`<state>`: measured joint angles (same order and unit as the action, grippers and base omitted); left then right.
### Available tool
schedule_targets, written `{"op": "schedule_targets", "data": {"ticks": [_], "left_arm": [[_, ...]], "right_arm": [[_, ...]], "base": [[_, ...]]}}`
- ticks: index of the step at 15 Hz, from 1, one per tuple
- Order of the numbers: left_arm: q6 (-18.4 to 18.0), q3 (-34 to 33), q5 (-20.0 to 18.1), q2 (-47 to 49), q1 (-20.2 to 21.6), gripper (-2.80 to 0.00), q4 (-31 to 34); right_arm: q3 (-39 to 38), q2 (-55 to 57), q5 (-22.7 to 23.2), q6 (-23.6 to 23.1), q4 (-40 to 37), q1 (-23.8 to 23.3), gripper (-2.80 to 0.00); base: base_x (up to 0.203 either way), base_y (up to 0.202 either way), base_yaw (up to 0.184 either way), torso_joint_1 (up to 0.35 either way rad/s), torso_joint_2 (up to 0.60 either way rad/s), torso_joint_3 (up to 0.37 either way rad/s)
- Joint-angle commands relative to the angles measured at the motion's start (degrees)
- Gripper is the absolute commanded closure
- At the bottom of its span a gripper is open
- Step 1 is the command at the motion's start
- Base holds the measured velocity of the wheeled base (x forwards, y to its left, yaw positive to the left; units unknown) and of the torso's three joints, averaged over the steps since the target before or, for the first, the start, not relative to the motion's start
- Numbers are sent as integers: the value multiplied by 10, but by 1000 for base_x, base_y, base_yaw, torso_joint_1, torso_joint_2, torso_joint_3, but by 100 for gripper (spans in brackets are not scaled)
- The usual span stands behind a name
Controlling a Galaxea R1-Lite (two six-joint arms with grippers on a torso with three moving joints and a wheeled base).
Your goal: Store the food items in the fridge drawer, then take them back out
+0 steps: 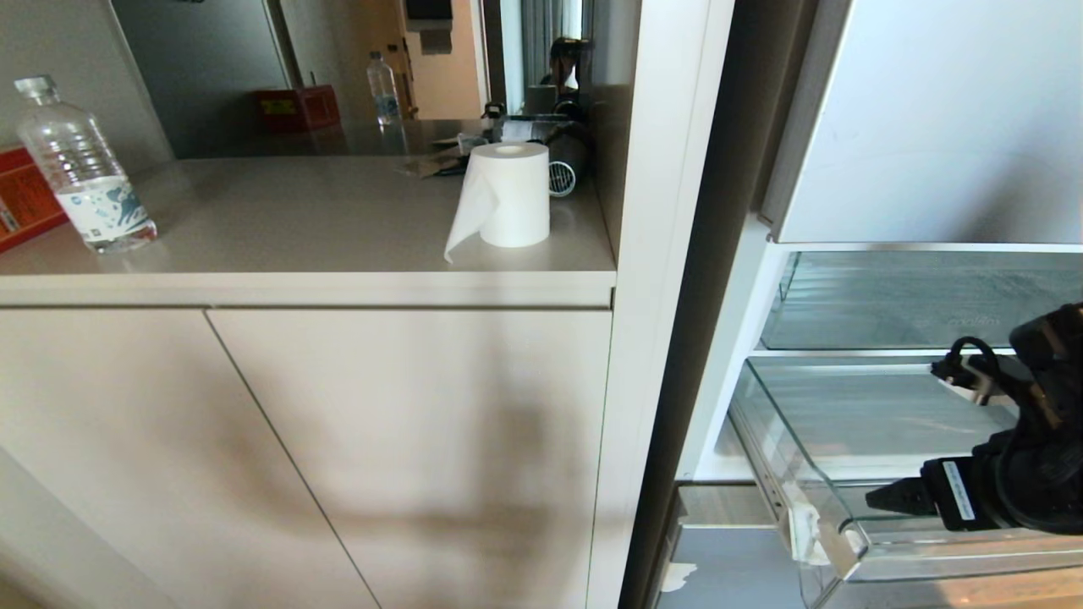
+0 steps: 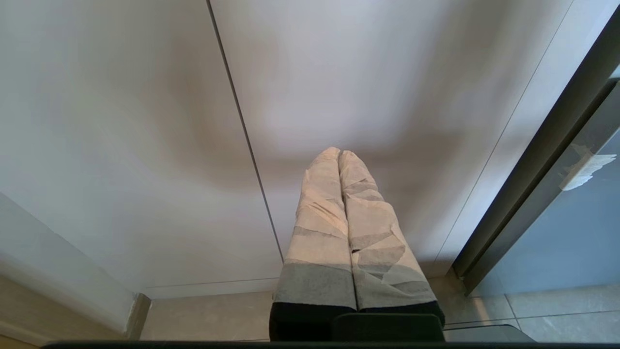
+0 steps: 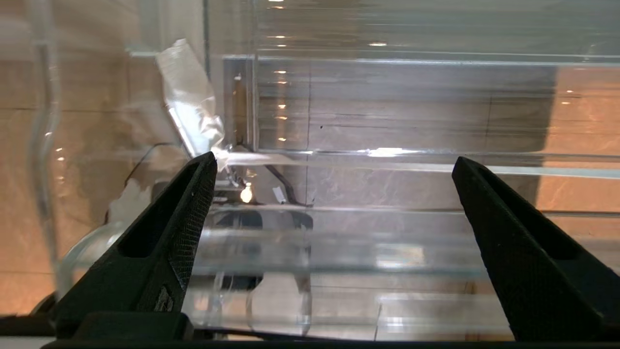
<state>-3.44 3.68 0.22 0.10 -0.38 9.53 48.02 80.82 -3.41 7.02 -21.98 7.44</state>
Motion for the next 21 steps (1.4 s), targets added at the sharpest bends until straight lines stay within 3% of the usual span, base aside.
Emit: {"op": "schedule_targets", "data": {"ticks": [1, 8, 14, 19, 20, 21], "left_arm": [[0, 0, 0, 0, 0, 0, 0], [0, 0, 0, 1, 0, 0, 0], [0, 0, 0, 0, 0, 0, 0], [0, 0, 0, 0, 0, 0, 1], [0, 0, 0, 1, 0, 0, 0], [0, 0, 0, 1, 0, 0, 0]], "right_arm": [[2, -29, 0, 0, -9, 0, -280], [-26, -16, -2, -8, -9, 2, -280], [-75, -104, -6, -43, -6, 2, -280], [-76, -131, -1, -5, 226, 4, -280], [-82, -154, -1, -2, 227, 4, 0], [-93, -190, -2, 0, 227, 4, 0]], "base": [[0, 0, 0, 0, 0, 0], [0, 0, 0, 0, 0, 0], [0, 0, 0, 0, 0, 0], [0, 0, 0, 0, 0, 0], [0, 0, 0, 0, 0, 0], [0, 0, 0, 0, 0, 0]]}}
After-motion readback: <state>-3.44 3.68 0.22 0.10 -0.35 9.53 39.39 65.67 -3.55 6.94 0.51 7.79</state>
